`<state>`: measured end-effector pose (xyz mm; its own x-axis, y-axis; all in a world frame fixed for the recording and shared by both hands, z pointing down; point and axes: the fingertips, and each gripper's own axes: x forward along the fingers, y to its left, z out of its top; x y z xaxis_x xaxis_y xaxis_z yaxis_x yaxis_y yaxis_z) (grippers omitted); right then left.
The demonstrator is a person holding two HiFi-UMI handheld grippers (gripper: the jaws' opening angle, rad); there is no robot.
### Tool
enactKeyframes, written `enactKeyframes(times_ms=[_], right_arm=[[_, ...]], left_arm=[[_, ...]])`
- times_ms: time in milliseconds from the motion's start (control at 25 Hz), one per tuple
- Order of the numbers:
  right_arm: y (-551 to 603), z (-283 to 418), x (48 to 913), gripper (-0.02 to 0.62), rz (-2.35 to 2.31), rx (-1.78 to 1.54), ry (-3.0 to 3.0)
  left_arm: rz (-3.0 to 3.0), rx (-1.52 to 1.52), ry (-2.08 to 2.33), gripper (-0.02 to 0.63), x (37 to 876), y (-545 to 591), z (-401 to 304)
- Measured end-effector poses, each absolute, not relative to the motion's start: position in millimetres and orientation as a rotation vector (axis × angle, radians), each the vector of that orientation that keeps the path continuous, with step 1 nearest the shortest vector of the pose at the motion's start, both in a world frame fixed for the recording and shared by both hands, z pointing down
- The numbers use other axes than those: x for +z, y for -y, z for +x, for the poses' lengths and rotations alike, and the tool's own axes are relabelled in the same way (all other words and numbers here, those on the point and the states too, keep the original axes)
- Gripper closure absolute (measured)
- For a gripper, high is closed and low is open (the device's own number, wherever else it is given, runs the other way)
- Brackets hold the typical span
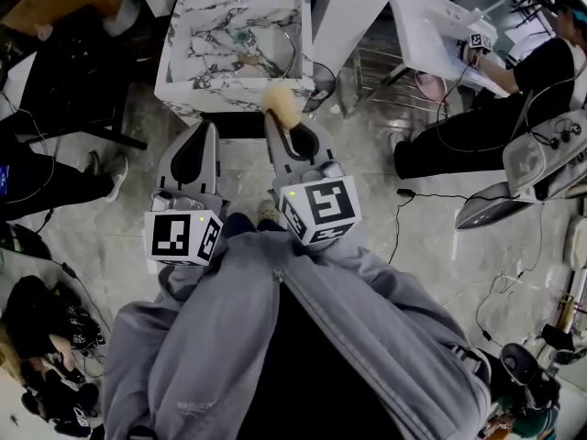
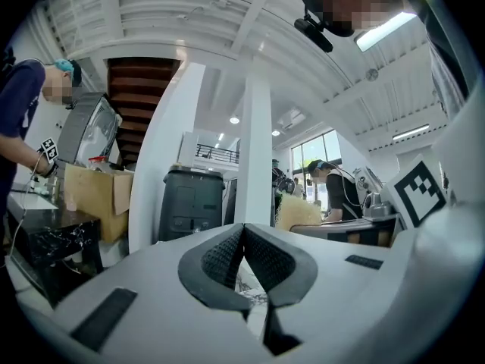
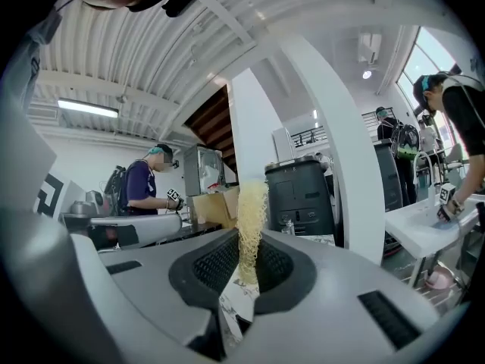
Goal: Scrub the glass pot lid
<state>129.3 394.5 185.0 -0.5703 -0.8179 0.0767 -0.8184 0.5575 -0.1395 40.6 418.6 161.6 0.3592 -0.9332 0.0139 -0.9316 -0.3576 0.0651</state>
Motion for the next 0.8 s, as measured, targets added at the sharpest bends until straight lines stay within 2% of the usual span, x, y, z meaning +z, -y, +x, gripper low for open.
enactKeyframes(times_ms=[440,800], right_arm=[[-383,132,176,0.545,1.479,0.165,2.746],[-319,112,176,0.545,1.51,0.137,2.681]], left_arm=[[2.538,-0.059,1.732,0.591,161,-397,38],[2.539,-0.084,1.659,0.591,173,-328,16]])
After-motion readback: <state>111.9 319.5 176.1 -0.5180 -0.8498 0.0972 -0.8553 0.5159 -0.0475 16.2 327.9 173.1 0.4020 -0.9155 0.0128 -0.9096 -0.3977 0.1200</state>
